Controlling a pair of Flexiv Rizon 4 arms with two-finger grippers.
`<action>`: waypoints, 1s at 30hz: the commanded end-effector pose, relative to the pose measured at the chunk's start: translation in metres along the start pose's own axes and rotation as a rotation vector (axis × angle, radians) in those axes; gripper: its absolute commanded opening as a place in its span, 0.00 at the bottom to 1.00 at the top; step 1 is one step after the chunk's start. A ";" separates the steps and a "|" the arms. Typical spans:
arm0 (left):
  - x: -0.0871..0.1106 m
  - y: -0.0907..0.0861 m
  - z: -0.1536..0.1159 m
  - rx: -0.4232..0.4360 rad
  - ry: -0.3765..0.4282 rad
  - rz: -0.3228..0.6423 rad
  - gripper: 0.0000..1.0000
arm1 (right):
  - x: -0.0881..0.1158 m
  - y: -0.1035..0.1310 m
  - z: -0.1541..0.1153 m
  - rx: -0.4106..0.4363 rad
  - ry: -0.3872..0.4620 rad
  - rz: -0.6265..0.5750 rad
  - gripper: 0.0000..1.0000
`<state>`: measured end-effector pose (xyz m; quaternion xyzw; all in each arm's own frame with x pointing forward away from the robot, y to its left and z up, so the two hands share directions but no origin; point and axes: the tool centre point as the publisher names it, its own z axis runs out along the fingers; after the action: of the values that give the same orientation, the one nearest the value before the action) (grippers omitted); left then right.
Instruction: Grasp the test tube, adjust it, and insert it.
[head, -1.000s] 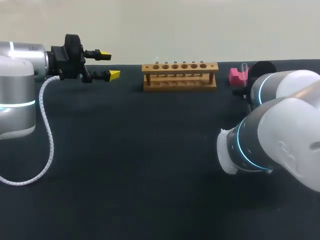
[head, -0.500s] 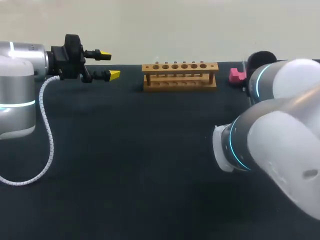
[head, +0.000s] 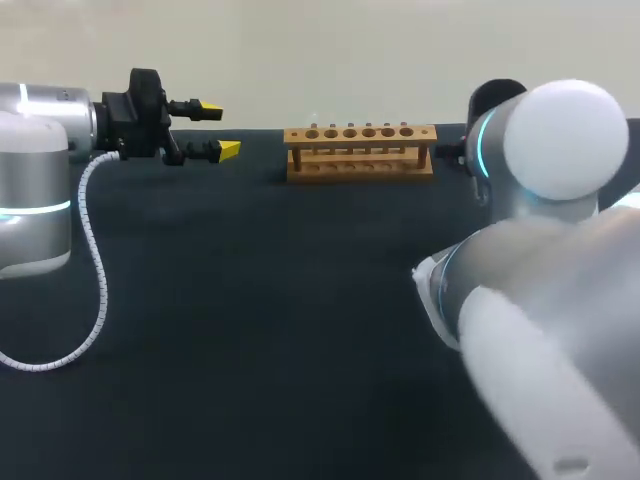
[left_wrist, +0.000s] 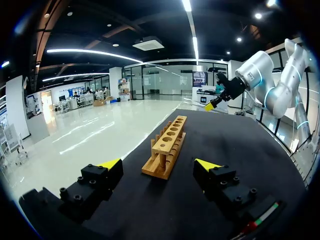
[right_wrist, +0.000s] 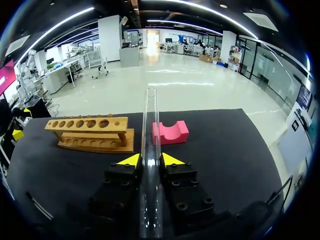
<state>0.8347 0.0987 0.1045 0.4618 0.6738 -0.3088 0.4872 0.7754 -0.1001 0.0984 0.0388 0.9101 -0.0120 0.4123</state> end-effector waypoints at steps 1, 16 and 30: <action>0.000 0.002 0.001 0.004 0.003 -0.001 1.00 | 0.000 0.014 -0.006 0.076 -0.006 0.012 0.00; 0.000 0.002 0.001 0.004 0.003 -0.001 1.00 | 0.001 0.053 -0.009 0.079 0.002 0.022 0.00; 0.000 0.002 0.001 0.004 0.003 -0.001 1.00 | 0.010 0.084 -0.006 0.026 0.021 0.025 0.00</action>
<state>0.8347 0.0987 0.1045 0.4618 0.6738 -0.3088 0.4872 0.7704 -0.0174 0.0966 0.0554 0.9126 -0.0199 0.4046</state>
